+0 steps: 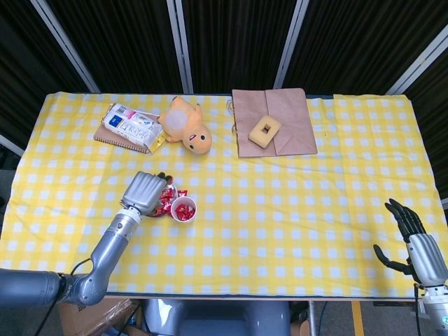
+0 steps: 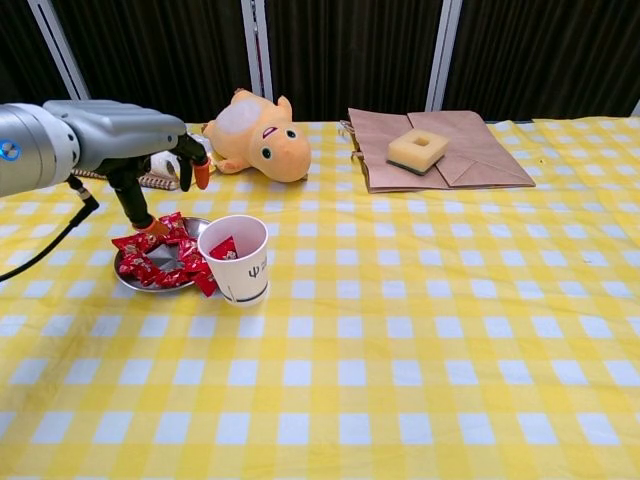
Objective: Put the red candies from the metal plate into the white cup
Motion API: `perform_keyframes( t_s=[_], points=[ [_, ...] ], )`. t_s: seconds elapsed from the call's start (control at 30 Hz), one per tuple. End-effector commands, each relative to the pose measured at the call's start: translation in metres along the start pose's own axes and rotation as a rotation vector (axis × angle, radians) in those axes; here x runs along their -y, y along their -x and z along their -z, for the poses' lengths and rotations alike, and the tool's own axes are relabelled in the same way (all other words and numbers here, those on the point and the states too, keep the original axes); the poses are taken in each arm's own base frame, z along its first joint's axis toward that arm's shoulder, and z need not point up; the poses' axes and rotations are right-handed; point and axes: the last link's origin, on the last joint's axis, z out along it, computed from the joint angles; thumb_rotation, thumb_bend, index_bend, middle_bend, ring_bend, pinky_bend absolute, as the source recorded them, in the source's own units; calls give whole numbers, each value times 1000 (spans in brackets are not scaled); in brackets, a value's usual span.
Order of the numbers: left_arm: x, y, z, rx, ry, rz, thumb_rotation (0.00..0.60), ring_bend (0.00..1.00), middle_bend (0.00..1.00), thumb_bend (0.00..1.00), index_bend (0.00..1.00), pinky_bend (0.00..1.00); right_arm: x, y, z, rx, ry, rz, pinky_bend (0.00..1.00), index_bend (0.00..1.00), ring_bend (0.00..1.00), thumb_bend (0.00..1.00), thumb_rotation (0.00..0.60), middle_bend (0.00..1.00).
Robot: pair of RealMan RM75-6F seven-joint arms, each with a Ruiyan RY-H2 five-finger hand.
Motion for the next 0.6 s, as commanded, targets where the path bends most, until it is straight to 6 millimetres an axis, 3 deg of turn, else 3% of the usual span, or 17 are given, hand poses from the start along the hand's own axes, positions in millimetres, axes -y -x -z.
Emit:
perform_keyframes(
  t_s=[0.03, 0.3, 0.6],
  points=[
    [7, 17, -5, 42, -21, -6, 600, 905, 311, 246, 302, 935, 0, 0, 0, 0, 1, 0, 0, 0, 0, 424, 600, 0],
    [0, 42, -21, 87, -32, -8, 600, 906, 312, 246, 302, 935, -1, 0, -1, 2, 5, -3, 0, 0, 0, 423, 600, 0],
    [-3, 50, -29, 99, -44, -19, 600, 905, 311, 246, 302, 935, -1, -1, -1, 1, 2, -8, 0, 0, 0, 424, 600, 0]
  ],
)
